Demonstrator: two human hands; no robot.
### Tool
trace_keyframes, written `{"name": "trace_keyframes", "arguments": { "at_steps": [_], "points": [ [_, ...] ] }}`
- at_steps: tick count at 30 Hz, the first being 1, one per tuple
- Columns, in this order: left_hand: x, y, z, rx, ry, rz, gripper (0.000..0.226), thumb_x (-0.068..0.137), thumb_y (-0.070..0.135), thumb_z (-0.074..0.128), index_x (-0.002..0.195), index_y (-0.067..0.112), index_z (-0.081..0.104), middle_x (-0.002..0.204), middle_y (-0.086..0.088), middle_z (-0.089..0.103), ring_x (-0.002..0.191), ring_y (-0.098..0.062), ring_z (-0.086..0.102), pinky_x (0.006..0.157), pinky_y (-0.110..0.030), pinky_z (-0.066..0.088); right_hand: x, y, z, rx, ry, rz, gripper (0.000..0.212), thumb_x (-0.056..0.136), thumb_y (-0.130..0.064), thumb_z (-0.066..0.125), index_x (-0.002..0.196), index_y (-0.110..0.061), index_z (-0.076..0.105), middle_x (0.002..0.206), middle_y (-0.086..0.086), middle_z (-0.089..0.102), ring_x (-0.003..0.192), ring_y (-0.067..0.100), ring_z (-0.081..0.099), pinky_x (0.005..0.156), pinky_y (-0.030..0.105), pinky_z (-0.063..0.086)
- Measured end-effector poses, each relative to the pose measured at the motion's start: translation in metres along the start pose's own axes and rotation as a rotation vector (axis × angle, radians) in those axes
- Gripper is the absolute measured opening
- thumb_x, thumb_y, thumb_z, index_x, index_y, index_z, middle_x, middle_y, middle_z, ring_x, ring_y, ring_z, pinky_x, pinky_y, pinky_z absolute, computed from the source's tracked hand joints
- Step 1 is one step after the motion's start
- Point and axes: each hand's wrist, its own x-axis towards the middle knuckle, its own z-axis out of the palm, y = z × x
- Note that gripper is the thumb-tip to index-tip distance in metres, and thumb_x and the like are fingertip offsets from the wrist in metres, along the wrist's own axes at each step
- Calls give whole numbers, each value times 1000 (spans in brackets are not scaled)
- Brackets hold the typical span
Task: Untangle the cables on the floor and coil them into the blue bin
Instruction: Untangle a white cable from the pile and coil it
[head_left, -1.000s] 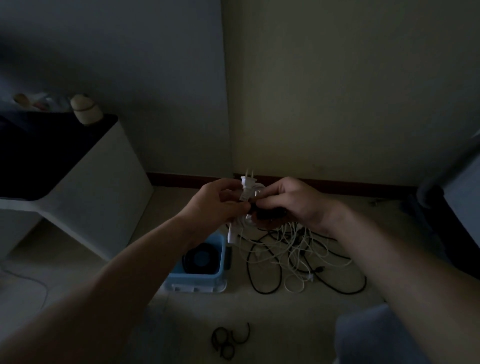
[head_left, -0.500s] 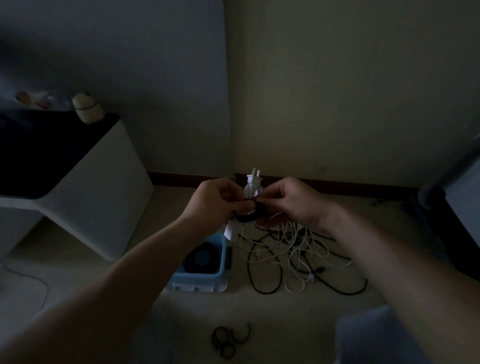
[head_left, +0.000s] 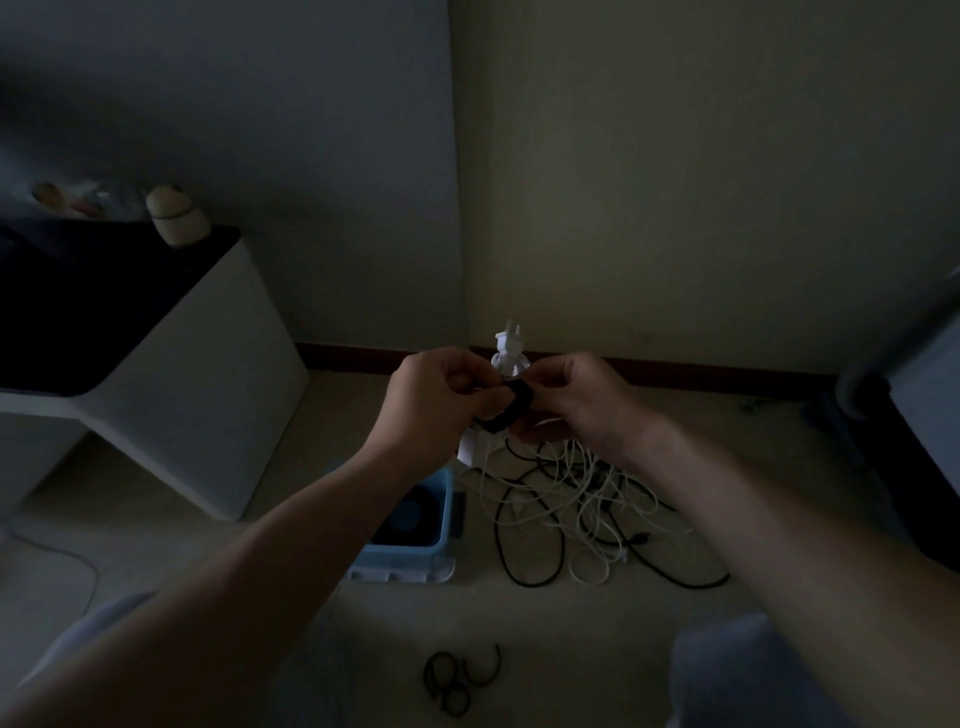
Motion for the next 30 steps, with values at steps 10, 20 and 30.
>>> {"name": "trace_keyframes", "arguments": {
  "at_steps": [10, 20, 30],
  "points": [
    [2, -1, 4, -13, -42, 14, 27, 79, 16, 82, 103, 11, 70, 86, -2, 77, 75, -13, 74, 64, -23, 56, -2, 4, 3, 9, 75, -24, 18, 94, -21, 66, 90, -4, 71, 76, 12, 70, 66, 19, 68, 60, 29, 57],
    [6, -6, 10, 123, 36, 7, 15, 96, 20, 61, 91, 15, 74, 80, 1, 75, 77, -14, 71, 79, -46, 59, 1, 6, 2, -30, 128, -18, 14, 95, -19, 65, 86, -10, 72, 70, 6, 71, 61, 15, 68, 52, 24, 52],
    [6, -6, 12, 16, 79, -23, 23, 93, 10, 62, 78, 23, 73, 76, -6, 75, 79, -26, 73, 82, -53, 58, 0, 3, 5, -57, 146, -21, 12, 97, -20, 63, 91, -16, 72, 71, 1, 73, 64, 11, 69, 57, 23, 55]
  ]
}}
